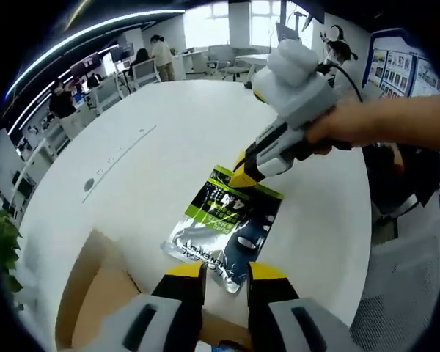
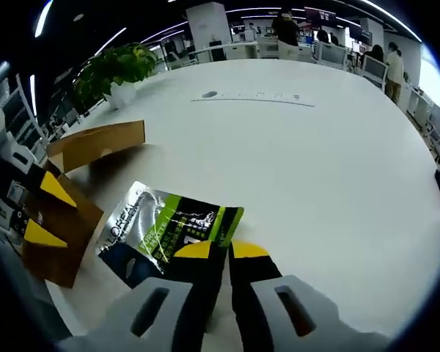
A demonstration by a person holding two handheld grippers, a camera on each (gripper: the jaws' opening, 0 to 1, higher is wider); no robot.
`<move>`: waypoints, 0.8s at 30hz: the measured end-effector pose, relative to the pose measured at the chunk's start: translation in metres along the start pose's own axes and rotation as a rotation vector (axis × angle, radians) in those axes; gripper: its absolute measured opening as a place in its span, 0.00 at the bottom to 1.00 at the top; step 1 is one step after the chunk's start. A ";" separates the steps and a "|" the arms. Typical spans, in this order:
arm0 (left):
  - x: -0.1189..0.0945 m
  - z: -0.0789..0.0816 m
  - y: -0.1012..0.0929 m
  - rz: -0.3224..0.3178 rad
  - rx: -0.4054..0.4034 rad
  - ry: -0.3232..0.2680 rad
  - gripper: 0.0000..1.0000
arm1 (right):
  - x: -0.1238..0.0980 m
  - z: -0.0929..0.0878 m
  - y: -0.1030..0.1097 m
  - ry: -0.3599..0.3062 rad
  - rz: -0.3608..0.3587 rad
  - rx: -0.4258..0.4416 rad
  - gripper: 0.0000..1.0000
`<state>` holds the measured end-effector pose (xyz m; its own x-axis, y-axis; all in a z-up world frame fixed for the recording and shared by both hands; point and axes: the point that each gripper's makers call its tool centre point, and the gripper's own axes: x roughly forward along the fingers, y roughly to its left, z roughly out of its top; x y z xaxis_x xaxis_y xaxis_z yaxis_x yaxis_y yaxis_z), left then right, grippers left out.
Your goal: Operate the shoe box by opening the lid, removing the specified soft item, and placing it in the target area until the item is outside and the box remains undamaged.
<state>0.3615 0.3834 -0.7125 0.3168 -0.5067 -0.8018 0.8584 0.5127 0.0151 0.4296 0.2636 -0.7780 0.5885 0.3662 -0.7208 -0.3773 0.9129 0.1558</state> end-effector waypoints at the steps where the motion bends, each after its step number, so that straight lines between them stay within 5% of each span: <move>1: -0.003 0.001 0.000 0.000 -0.007 -0.010 0.23 | -0.001 0.001 -0.001 -0.006 -0.005 0.001 0.11; 14: -0.044 -0.001 0.009 0.035 -0.095 -0.111 0.31 | -0.026 0.008 0.002 -0.036 -0.015 -0.036 0.21; 24: -0.074 -0.009 0.015 0.045 -0.165 -0.175 0.39 | -0.058 0.017 0.023 -0.062 -0.005 -0.085 0.32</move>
<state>0.3475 0.4343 -0.6582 0.4310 -0.5856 -0.6865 0.7686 0.6369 -0.0608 0.3986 0.2665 -0.7210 0.6325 0.3748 -0.6778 -0.4318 0.8971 0.0931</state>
